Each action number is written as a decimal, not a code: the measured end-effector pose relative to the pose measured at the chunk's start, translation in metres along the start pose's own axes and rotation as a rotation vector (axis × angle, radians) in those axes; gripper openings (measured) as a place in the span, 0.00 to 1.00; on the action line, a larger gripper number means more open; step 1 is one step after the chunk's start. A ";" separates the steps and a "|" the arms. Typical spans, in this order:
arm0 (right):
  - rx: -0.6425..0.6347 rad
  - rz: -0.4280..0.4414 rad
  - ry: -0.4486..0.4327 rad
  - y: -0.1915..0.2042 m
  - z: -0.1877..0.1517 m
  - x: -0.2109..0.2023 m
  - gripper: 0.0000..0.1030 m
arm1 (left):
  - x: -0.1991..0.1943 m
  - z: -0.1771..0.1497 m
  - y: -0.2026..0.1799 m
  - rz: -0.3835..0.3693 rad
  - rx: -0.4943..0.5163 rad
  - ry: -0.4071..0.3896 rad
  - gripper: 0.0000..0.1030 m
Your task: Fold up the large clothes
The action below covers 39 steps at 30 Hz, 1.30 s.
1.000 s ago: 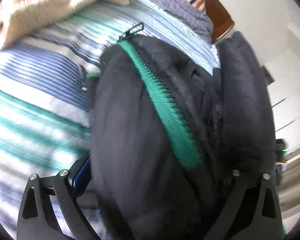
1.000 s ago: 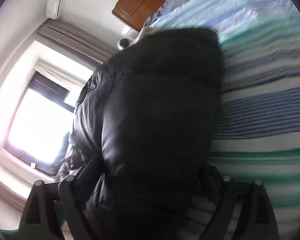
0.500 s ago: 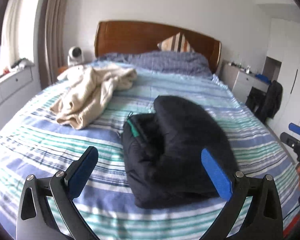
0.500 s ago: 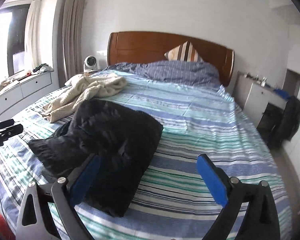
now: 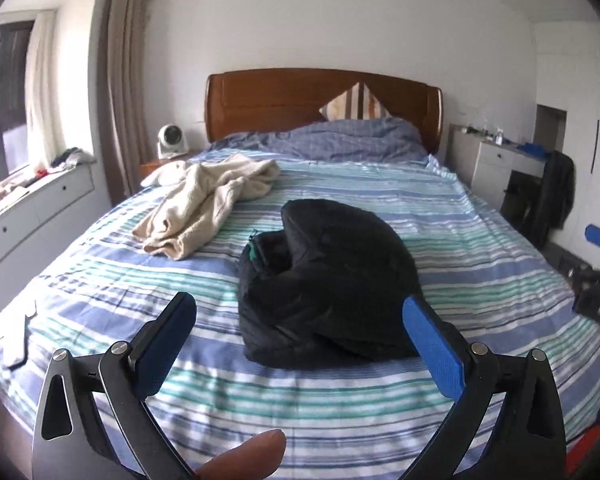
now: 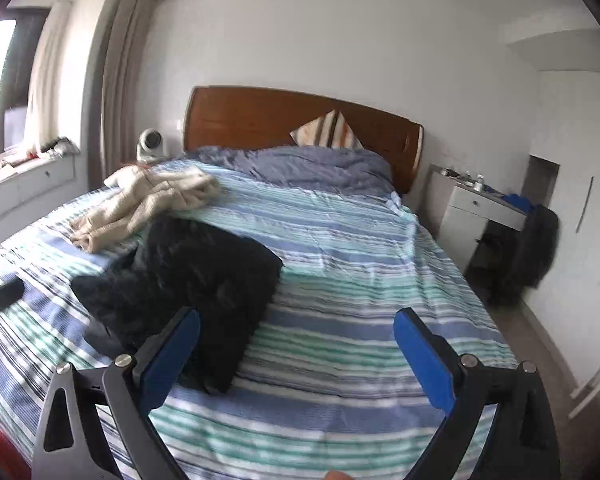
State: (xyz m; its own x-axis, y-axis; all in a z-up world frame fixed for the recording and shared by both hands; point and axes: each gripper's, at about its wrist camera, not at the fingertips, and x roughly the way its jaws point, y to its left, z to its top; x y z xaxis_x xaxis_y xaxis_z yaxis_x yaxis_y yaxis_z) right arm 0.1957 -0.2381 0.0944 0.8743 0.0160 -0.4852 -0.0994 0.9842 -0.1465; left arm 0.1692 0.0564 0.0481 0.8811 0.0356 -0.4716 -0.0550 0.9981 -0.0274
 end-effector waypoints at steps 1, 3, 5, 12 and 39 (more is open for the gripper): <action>0.010 0.019 0.006 -0.002 -0.002 -0.003 0.96 | -0.006 -0.001 -0.004 0.013 0.002 -0.004 1.00; 0.035 0.040 0.019 -0.006 -0.007 -0.009 0.96 | -0.015 -0.003 -0.011 0.023 -0.001 -0.008 1.00; 0.042 0.037 0.043 -0.008 -0.015 -0.014 0.96 | -0.024 -0.005 -0.019 0.036 -0.007 -0.004 1.00; 0.063 0.067 0.119 -0.008 -0.042 -0.030 0.96 | -0.042 -0.016 -0.039 0.115 0.023 0.012 1.00; 0.002 0.089 0.144 0.026 -0.049 -0.081 0.97 | -0.063 -0.039 -0.033 0.123 0.003 0.103 1.00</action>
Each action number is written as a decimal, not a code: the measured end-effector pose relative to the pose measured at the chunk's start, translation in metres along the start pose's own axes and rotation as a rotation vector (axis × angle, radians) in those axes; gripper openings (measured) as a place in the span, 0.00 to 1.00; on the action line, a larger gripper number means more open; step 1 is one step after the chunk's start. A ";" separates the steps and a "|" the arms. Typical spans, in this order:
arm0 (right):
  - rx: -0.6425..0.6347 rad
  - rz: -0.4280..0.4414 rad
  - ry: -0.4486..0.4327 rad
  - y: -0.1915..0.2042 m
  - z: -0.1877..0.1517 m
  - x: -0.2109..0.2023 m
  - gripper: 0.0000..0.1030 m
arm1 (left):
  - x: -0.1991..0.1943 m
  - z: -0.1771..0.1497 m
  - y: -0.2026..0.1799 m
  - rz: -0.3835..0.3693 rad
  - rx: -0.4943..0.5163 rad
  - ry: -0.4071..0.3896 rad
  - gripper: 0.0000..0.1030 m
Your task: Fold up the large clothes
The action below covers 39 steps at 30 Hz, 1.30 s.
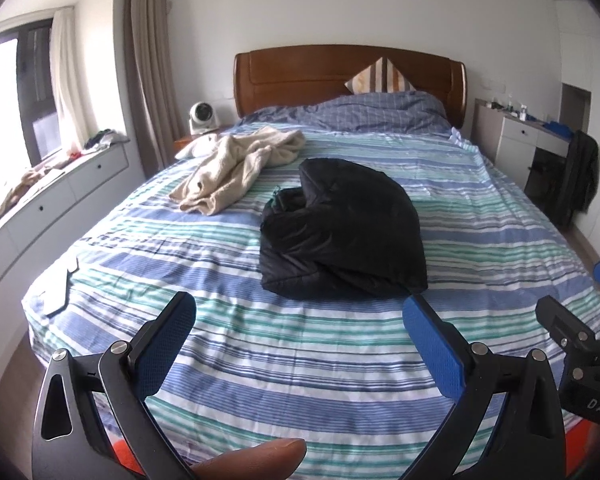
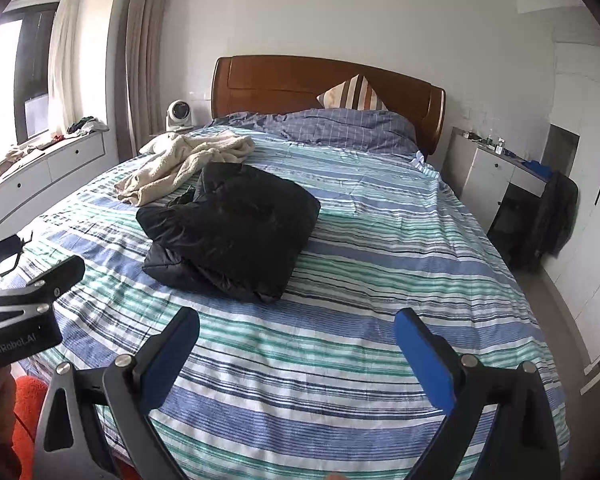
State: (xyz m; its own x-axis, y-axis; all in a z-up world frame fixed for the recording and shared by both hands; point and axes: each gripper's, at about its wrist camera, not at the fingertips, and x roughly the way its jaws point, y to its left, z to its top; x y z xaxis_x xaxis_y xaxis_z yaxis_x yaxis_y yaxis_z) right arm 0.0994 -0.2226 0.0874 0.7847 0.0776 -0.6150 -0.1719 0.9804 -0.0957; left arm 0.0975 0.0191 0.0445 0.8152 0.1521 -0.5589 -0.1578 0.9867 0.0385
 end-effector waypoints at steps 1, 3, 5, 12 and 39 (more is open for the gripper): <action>-0.001 0.003 0.002 0.000 -0.001 -0.001 0.97 | 0.000 0.000 0.000 0.003 0.003 0.002 1.00; 0.004 0.017 0.008 0.000 -0.002 -0.003 0.97 | -0.001 0.000 0.000 0.012 0.009 0.010 1.00; 0.027 0.047 0.011 -0.003 -0.002 -0.006 0.97 | -0.004 0.000 -0.001 0.010 0.007 0.004 1.00; 0.061 0.055 0.007 -0.007 -0.002 -0.012 0.97 | -0.014 -0.002 -0.004 0.019 0.030 0.007 1.00; 0.074 0.070 -0.003 -0.004 0.008 -0.026 0.97 | -0.033 0.008 -0.009 -0.014 0.039 0.018 1.00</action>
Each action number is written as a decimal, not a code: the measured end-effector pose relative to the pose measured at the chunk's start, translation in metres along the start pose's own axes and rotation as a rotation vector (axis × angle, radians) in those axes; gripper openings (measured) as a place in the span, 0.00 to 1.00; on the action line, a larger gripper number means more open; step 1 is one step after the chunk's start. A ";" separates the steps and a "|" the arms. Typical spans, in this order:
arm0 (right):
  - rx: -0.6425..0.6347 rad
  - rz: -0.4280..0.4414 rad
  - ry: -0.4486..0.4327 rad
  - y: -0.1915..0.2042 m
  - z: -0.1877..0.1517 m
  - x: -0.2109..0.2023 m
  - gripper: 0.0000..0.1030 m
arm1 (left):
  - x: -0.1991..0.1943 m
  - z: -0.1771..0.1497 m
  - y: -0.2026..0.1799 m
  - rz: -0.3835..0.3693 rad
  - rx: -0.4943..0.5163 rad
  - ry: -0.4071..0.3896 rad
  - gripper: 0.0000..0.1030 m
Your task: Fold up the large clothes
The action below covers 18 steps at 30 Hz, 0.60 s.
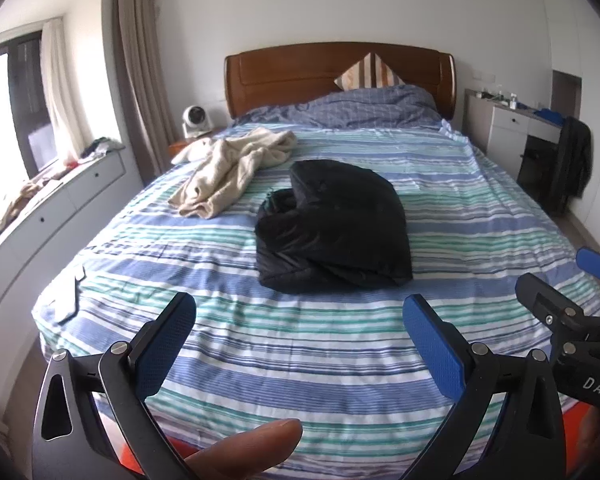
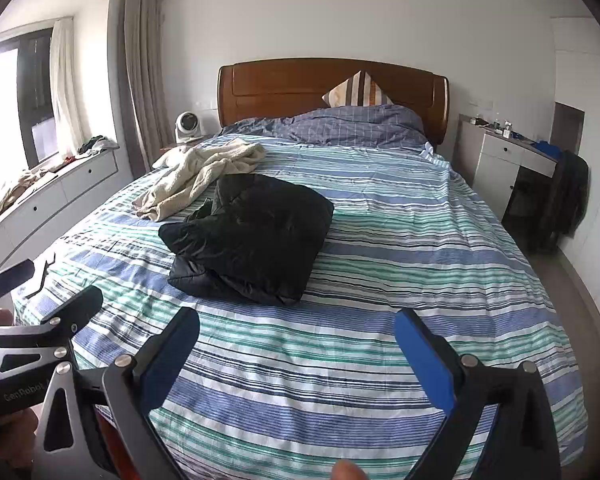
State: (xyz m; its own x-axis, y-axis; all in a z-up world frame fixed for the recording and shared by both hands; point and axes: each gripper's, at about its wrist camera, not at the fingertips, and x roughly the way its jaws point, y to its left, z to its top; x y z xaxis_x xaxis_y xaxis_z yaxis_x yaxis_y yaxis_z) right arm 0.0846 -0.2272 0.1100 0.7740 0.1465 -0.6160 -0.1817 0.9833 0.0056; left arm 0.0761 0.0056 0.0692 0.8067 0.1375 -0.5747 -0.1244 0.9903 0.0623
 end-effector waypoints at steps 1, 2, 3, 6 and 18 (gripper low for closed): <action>-0.003 -0.001 -0.001 0.001 0.000 0.000 0.97 | 0.000 0.000 0.001 -0.004 -0.005 0.003 1.00; -0.006 0.000 -0.003 0.002 0.001 0.000 0.97 | 0.001 -0.001 0.002 -0.006 -0.011 0.008 1.00; -0.007 0.000 -0.004 0.003 0.001 -0.001 0.97 | 0.002 -0.001 0.004 -0.008 -0.017 0.013 1.00; -0.016 0.010 -0.008 0.008 0.002 -0.002 0.97 | 0.004 -0.002 0.007 -0.012 -0.028 0.024 1.00; -0.038 0.014 0.004 0.015 0.003 -0.002 0.97 | 0.005 -0.003 0.007 -0.006 -0.033 0.022 1.00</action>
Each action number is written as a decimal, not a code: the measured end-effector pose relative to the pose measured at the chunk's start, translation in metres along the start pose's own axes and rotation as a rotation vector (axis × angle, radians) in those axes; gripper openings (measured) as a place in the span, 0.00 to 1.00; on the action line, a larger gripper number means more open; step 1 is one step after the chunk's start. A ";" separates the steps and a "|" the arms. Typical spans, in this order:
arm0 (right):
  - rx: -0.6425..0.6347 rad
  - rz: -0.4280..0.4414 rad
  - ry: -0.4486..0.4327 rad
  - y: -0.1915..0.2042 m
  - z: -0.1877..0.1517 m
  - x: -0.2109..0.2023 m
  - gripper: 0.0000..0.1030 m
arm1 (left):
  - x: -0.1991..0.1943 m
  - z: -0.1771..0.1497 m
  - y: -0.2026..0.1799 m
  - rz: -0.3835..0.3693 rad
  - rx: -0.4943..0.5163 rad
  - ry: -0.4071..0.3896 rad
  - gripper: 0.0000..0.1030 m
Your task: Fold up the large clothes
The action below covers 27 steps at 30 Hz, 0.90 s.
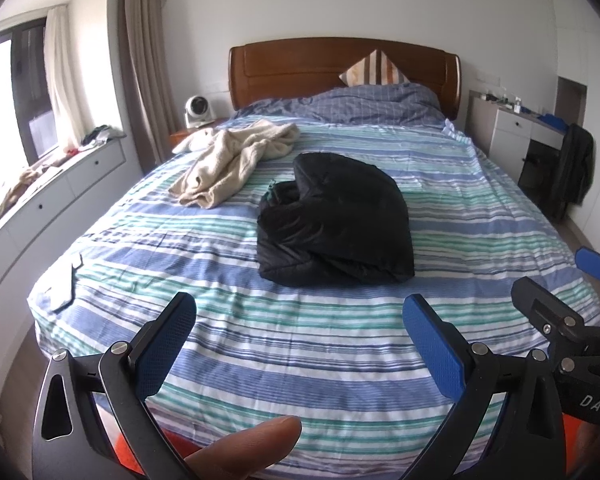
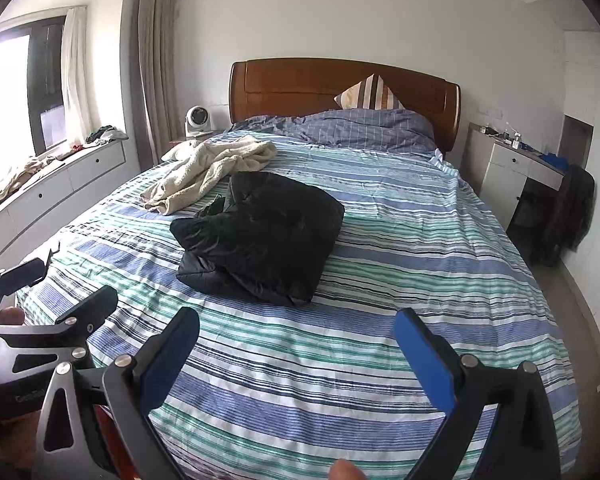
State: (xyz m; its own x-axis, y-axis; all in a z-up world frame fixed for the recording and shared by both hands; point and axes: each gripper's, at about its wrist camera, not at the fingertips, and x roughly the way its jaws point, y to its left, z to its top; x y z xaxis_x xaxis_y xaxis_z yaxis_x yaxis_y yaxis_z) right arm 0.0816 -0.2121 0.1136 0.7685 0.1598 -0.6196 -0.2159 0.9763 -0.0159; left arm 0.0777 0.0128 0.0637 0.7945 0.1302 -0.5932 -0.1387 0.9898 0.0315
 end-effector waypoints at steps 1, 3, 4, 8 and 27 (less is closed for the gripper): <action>0.001 0.001 0.001 0.000 -0.001 0.000 0.97 | 0.000 0.000 0.000 -0.001 -0.001 0.001 1.00; 0.002 0.000 0.002 0.000 -0.002 0.000 0.97 | 0.002 0.000 0.000 0.000 0.001 0.005 1.00; 0.002 0.000 0.003 0.000 -0.002 0.000 0.97 | 0.003 0.000 -0.001 0.005 0.002 0.007 1.00; -0.002 -0.007 0.008 0.000 -0.003 0.002 0.97 | 0.005 -0.001 -0.001 0.009 0.000 0.016 1.00; 0.011 -0.016 0.022 -0.001 -0.003 0.002 0.97 | 0.007 -0.002 0.000 0.040 -0.009 0.017 1.00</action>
State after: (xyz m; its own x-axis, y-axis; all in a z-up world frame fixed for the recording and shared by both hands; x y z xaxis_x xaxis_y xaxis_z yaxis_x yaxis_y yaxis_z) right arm 0.0818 -0.2136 0.1102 0.7582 0.1406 -0.6367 -0.1963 0.9804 -0.0174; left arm 0.0825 0.0133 0.0576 0.7783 0.1682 -0.6050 -0.1754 0.9833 0.0477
